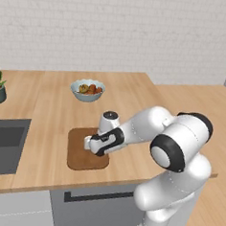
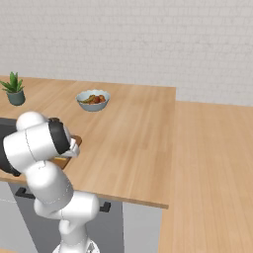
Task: Pick up the sponge from the counter and clean the cutting board by briefly scrubbing or pressing down on the cutting board. Once finished, release the sponge.
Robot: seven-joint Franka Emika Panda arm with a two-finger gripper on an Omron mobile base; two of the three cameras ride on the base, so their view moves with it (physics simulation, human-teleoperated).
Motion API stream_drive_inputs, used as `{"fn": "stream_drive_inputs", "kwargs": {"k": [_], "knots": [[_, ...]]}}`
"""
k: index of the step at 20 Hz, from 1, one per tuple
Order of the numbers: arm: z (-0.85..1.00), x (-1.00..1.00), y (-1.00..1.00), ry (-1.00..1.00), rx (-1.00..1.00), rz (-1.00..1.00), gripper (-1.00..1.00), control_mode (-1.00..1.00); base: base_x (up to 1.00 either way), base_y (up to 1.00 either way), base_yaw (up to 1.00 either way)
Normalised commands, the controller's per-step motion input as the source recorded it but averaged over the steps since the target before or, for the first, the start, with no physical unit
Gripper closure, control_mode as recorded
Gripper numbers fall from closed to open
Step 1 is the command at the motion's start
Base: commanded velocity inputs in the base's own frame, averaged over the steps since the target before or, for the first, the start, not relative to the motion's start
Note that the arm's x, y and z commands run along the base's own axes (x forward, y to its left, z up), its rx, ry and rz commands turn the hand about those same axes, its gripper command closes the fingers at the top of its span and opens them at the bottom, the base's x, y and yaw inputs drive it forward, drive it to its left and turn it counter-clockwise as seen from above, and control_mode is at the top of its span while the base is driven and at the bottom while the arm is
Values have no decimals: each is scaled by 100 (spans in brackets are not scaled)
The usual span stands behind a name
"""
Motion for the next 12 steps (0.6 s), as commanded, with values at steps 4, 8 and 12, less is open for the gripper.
{"fn": "stream_drive_inputs", "kwargs": {"k": [4,8,12], "knots": [[0,0,32,-9,-1,0,100,-100,0,0,0],[0,0,76,-14,-9,2,100,-100,0,0,0],[0,0,78,-12,-12,2,100,-100,0,0,0]]}}
